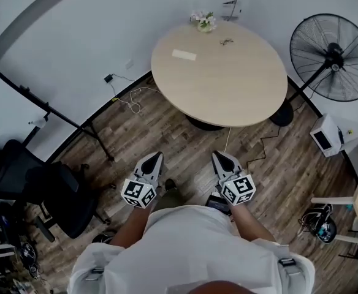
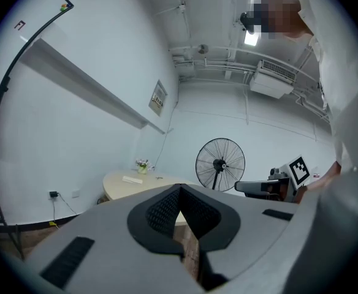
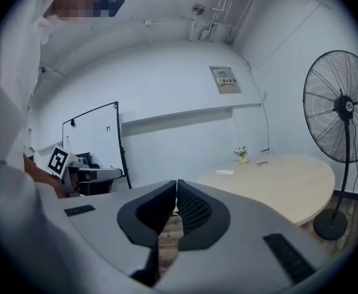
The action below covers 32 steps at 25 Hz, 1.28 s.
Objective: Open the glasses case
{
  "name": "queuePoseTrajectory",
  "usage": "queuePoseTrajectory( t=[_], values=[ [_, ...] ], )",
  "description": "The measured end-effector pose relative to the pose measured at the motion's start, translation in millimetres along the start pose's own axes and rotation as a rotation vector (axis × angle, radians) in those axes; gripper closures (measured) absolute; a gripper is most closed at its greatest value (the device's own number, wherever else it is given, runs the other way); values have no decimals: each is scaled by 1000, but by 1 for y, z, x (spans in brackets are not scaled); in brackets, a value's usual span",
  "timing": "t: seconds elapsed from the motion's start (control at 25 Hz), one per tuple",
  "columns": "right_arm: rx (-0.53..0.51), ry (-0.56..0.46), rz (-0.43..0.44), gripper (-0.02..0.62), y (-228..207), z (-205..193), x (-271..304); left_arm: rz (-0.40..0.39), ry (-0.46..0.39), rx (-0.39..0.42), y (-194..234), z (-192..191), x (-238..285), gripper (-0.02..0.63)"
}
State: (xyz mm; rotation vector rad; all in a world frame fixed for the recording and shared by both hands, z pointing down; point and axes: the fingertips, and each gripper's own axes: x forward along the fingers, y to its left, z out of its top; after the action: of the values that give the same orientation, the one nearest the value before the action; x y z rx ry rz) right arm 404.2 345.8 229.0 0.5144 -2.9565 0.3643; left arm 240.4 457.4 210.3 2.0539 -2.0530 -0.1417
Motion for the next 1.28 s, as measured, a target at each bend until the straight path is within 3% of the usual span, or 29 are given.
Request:
queuePoseTrajectory(
  t=[0.2,0.64,1.28],
  values=[
    [-13,-15,-17,569,-9,24,61,-75,-13,-2,44,27,39,594],
    [-24,-36,-60,569,-23,56,166,-208,68,-16,124,44,88,594],
    [12,-27,-144,569,-74,56,237,-228,84,-72,204,42,167,594]
  ],
)
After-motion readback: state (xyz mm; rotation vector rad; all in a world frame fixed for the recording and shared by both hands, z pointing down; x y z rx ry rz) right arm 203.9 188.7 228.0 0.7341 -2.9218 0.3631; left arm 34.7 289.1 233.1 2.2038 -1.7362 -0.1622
